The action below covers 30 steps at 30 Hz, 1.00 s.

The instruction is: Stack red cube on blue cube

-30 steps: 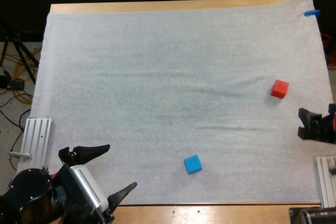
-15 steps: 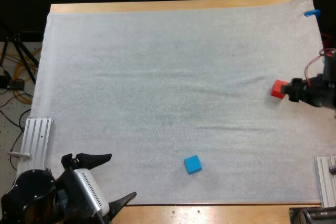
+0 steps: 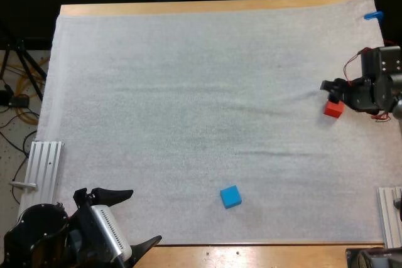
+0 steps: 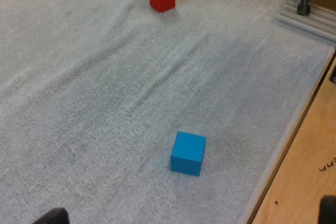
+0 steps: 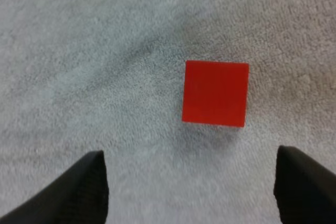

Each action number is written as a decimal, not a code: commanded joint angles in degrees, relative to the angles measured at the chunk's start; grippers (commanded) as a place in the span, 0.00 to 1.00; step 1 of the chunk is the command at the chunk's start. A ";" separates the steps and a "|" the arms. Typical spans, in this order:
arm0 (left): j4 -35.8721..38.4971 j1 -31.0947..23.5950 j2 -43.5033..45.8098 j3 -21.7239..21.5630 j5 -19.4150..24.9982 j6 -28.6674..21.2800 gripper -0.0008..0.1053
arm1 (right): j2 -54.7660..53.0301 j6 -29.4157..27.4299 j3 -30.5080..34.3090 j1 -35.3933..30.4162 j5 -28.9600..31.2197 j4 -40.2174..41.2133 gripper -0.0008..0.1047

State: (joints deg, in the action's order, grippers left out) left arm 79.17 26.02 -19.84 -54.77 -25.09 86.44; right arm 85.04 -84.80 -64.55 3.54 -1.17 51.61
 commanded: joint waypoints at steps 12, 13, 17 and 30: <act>-0.23 0.29 -0.05 -0.23 -0.53 -0.20 0.83 | 11.82 2.62 -5.92 0.15 1.60 -1.20 0.62; -0.23 0.29 -0.05 -0.23 -0.53 -0.20 0.83 | 12.84 2.67 -6.19 0.15 2.62 -1.20 0.62; -0.23 0.29 -0.05 -0.23 -0.41 -0.20 0.83 | 15.19 2.76 -6.17 0.15 4.01 -1.20 0.62; -0.23 0.29 -0.05 -0.23 -0.41 -0.20 0.83 | 19.93 2.76 -6.17 0.15 5.16 -1.40 0.53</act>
State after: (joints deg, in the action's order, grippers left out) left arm 79.17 26.02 -19.84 -54.77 -25.09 86.48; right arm 105.38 -82.23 -70.28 3.54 3.35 50.39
